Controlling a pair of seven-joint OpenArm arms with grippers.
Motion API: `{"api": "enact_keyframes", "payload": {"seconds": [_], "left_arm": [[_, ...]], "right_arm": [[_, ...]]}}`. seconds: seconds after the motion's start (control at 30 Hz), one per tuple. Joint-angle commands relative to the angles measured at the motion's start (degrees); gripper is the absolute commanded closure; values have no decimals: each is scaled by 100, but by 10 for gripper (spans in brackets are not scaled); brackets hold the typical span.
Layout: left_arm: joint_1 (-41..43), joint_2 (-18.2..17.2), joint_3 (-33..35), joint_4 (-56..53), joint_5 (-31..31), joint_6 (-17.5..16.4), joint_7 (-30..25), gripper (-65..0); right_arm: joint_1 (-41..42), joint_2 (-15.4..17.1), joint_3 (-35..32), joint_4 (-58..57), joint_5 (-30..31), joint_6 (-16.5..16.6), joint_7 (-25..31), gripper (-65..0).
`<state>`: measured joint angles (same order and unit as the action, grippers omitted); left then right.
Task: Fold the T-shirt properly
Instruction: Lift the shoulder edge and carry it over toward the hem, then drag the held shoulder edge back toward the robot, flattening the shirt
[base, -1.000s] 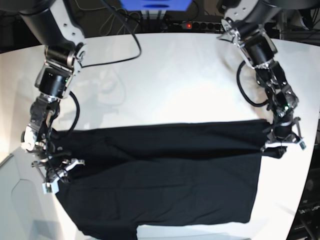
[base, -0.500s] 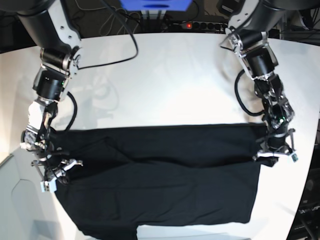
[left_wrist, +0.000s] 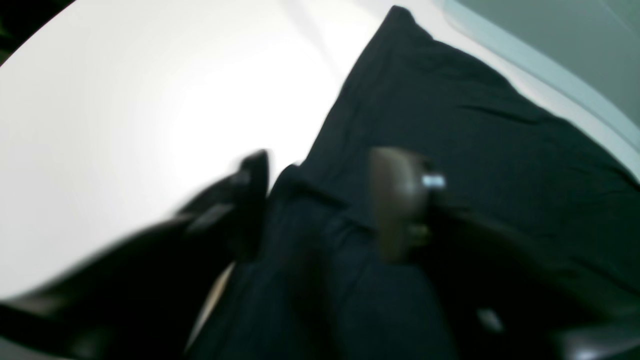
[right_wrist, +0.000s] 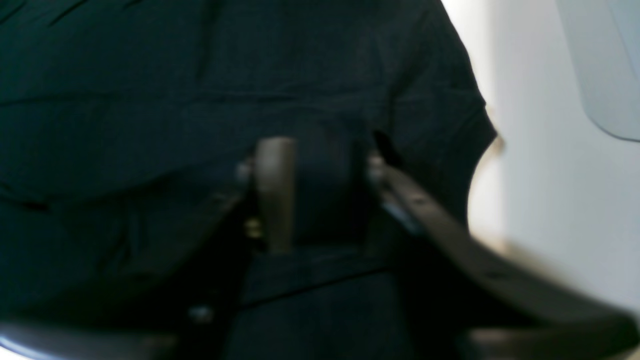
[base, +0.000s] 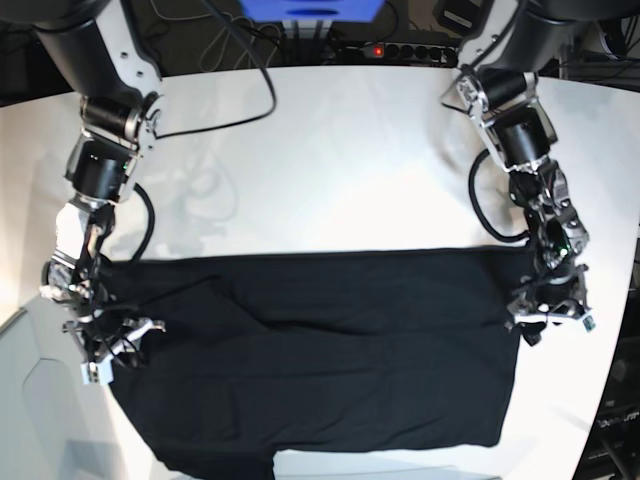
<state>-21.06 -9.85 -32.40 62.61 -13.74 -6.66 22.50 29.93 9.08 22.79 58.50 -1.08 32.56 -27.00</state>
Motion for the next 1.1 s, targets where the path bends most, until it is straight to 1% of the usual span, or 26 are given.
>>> {"api": "enact_keyframes", "payload": {"seconds": [0.0, 0.03, 0.1, 0.17, 0.2, 0.27, 0.43, 0.6, 0.83, 0.9, 0.97, 1.03, 1.07], "left_arm": [[-114, -75, 1, 108, -37, -25, -136, -411], [-17, -83, 1, 161, -72, -25, -145, -433], [229, -145, 1, 486, -90, -25, -145, -440], [572, -136, -8, 812, -90, -33, -136, -440], [756, -127, -8, 926, -99, -33, -136, -440], [1055, -127, 1, 979, -99, -42, -145, -440], [1539, -119, 36, 838, -99, -51, -189, -440], [1539, -57, 18, 302, -99, -60, -206, -440], [1240, -48, 36, -85, -99, -60, -206, -439], [1161, -48, 45, -191, -99, -60, -206, -437], [1064, -48, 45, -349, -99, -60, -206, -411], [950, -66, 45, -569, -99, -60, -206, -336], [888, -66, 53, -692, -99, -60, -206, -283]], "right_arm": [[185, 142, 29, 106, 113, 37, 164, -279], [176, 151, 29, 124, 113, 37, 164, -316], [167, 186, 38, 132, 113, 37, 164, -361], [106, 204, 38, 132, 113, 37, 164, -365], [9, 283, 38, 150, 113, 37, 164, -365], [-167, 353, 38, 308, 121, 37, 164, -365], [-817, 345, 38, 871, 139, 37, 208, -365], [-1116, 283, 38, 1055, 139, 37, 217, -365], [-1292, 309, 55, 1170, 139, 37, 217, -365], [-1389, 380, 205, 1249, 139, 37, 217, -365], [-1406, 415, 354, 1258, 139, 37, 217, -366], [-1380, 459, 504, 1135, 139, 37, 217, -367], [-1371, 547, 609, 1038, 139, 37, 217, -368]]}}
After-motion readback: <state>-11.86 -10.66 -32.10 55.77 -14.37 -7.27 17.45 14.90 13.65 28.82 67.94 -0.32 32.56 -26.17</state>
